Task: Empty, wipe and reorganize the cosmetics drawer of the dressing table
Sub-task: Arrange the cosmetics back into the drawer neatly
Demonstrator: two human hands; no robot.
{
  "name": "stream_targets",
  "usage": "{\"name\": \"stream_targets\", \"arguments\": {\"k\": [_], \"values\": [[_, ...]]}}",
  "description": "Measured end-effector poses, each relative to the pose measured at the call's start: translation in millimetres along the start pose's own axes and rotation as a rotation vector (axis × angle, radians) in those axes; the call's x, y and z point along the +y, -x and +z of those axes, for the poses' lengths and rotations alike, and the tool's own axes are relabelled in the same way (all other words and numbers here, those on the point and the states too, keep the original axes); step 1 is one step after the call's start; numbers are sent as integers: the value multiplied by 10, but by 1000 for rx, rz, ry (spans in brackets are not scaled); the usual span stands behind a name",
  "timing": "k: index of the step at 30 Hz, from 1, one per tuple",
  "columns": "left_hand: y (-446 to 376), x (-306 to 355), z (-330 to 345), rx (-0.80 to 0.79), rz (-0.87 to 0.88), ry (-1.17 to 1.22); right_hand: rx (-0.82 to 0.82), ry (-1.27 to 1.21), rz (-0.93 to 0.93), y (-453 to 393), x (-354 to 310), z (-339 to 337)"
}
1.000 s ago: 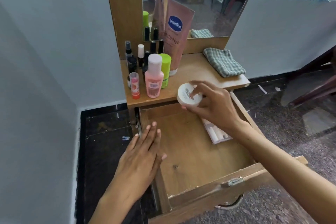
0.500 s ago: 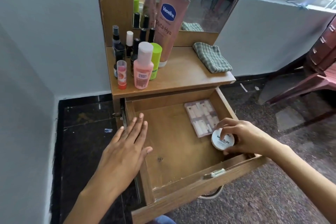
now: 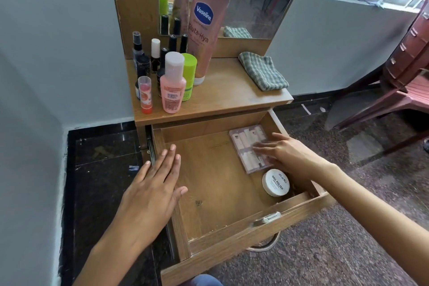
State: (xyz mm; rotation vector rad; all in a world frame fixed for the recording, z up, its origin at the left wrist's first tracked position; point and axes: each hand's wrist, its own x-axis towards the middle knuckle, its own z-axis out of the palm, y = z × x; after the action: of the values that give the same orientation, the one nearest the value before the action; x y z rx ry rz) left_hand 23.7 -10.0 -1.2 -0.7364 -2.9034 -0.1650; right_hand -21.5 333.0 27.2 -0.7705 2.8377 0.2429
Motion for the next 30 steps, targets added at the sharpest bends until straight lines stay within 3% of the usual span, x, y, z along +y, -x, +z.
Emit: {"name": "stream_targets", "arguments": {"k": [4, 10, 20, 30], "values": [[6, 0, 2, -4, -8, 4, -94, 25, 139, -166, -103, 18], [5, 2, 10, -1, -8, 13, -81, -31, 194, -218, -100, 124], [16, -12, -7, -26, 0, 47, -171, -71, 15, -75, 63, -133], [41, -10, -4, -61, -18, 111, -201, 208, 45, 35, -102, -207]]}}
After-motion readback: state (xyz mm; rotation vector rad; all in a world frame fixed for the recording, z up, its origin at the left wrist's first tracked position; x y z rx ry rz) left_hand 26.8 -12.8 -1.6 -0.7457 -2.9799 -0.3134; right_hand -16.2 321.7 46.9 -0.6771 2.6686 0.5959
